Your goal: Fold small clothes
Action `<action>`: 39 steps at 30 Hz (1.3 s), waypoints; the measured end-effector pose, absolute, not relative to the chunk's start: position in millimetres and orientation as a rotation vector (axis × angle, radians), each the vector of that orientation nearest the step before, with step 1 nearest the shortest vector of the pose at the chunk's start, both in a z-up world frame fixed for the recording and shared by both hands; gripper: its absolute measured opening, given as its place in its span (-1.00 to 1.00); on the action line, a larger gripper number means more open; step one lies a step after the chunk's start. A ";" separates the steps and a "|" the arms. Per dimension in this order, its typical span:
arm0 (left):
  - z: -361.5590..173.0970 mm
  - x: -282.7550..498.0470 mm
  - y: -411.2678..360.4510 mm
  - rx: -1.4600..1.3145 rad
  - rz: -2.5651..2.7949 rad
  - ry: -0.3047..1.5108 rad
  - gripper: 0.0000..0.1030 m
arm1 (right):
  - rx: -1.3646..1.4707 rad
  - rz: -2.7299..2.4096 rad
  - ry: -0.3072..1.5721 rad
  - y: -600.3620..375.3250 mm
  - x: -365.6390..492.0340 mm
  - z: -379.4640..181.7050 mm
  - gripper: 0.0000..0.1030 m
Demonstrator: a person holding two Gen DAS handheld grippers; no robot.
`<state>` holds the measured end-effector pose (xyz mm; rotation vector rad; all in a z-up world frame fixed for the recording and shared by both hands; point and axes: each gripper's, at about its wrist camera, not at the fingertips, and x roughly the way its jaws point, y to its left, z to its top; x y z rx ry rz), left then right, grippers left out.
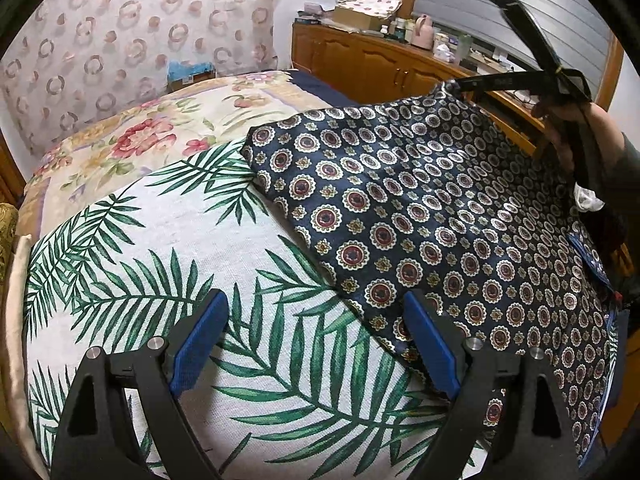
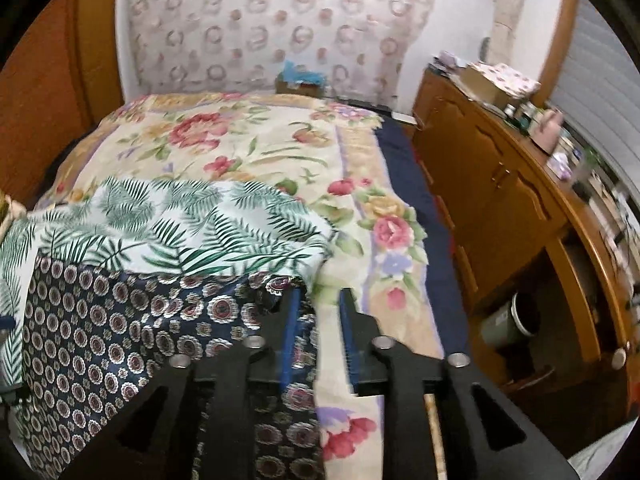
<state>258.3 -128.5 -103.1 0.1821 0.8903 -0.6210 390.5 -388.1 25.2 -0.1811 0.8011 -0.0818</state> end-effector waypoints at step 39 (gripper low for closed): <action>-65.0 119.0 -144.2 0.257 -0.617 0.794 0.64 | -0.241 0.103 0.850 -401.4 111.1 -39.1 -0.87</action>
